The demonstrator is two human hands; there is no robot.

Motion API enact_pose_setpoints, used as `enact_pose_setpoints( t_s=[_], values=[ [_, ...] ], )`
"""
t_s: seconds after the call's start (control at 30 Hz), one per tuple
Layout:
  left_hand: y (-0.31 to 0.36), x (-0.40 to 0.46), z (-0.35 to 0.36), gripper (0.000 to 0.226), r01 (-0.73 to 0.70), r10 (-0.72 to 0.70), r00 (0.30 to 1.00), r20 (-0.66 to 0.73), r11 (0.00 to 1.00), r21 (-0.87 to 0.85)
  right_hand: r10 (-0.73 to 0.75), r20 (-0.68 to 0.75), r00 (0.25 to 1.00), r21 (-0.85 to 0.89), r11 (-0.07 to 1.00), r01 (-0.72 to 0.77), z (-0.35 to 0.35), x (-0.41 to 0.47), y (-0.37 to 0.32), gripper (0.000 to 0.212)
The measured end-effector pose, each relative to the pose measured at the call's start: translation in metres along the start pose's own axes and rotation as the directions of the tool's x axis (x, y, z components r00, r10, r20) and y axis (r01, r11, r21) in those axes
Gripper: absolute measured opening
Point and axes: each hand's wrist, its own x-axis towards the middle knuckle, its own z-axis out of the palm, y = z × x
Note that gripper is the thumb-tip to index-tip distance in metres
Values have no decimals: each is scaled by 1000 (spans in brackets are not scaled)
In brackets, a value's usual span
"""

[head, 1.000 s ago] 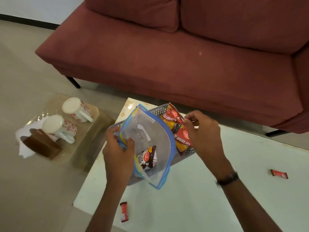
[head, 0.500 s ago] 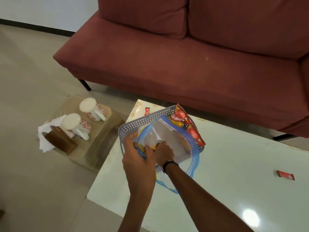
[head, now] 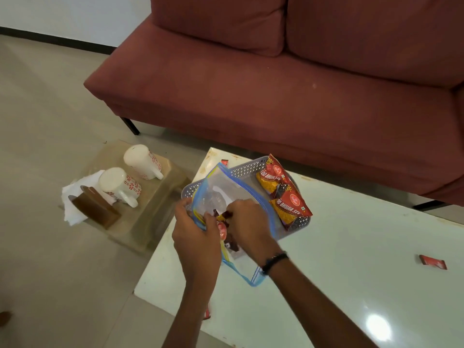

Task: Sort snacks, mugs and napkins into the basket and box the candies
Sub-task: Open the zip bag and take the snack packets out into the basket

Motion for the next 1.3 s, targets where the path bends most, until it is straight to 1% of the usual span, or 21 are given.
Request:
enact_pose_setpoints(
  t_s=[0.07, 0.2, 0.3, 0.4, 0.43, 0.5, 0.53, 0.6, 0.7, 0.8, 0.9, 1.03, 1.1, 1.13, 1.17, 1.23, 1.27, 1.3],
  values=[
    [2, 10, -1, 31, -5, 5, 1000, -1, 1000, 4, -56, -32, 998, 18, 998, 57, -40, -10, -1, 23],
    [8, 28, -4, 30, -7, 7, 1000, 12, 1000, 11, -102, -72, 992, 214, 970, 115, -115, -22, 6, 14],
    [10, 39, -3, 29, -4, 4, 1000, 18, 1000, 15, -108, -162, 981, 293, 944, 152, -160, -22, 18, 8],
    [13, 43, -2, 28, 9, -10, 999, 40, 1000, 28, -53, -234, 971, 410, 900, 148, -190, -13, 37, 14],
    [12, 44, -1, 29, 9, -10, 999, 45, 999, 32, -26, -252, 967, 388, 913, 126, -192, -5, 44, 15],
    [8, 45, 1, 28, 7, -8, 999, 51, 999, 34, 14, -262, 965, 271, 961, 60, -184, 19, 60, 16],
    [6, 46, 3, 28, 8, -9, 998, 55, 999, 32, 32, -230, 973, 228, 973, 22, -172, 34, 68, 16],
    [2, 46, 4, 28, 10, -12, 998, 64, 1000, 26, 59, -88, 994, 140, 989, -47, -138, 64, 82, 18],
    [-3, 49, 6, 29, -3, 1, 998, 66, 999, 38, 50, 125, 991, -7, 999, -49, -77, 101, 101, 21],
    [-10, 52, 7, 28, -25, 22, 998, 66, 999, 43, 44, 219, 975, -95, 995, -23, -37, 126, 119, 23],
    [-15, 53, 8, 30, -22, 20, 997, 72, 999, 31, 61, 244, 968, -92, 995, -39, -18, 143, 134, 24],
    [-19, 55, 11, 31, -15, 14, 997, 74, 1000, 6, 39, 176, 984, -77, 997, -25, -5, 155, 146, 22],
    [-20, 57, 14, 32, -1, 3, 996, 87, 1000, -13, 29, 87, 996, -85, 996, -22, -4, 152, 149, 27],
    [-20, 58, 15, 33, 8, -6, 995, 96, 1000, -22, 24, 29, 999, -58, 998, -22, -6, 146, 149, 31],
    [-19, 58, 16, 33, 20, -16, 995, 103, 999, -36, 14, -42, 999, -5, 1000, -15, -10, 136, 144, 34],
    [-15, 58, 19, 30, 69, -59, 991, 117, 994, -86, 36, -199, 979, 174, 985, -1, -16, 106, 133, 37],
    [-12, 57, 20, 29, 106, -92, 988, 121, 988, -115, 75, -243, 967, 283, 959, -3, -18, 86, 126, 39],
    [-9, 57, 21, 28, 141, -124, 985, 120, 979, -144, 98, -246, 964, 376, 927, 1, -18, 62, 121, 42]
  ],
)
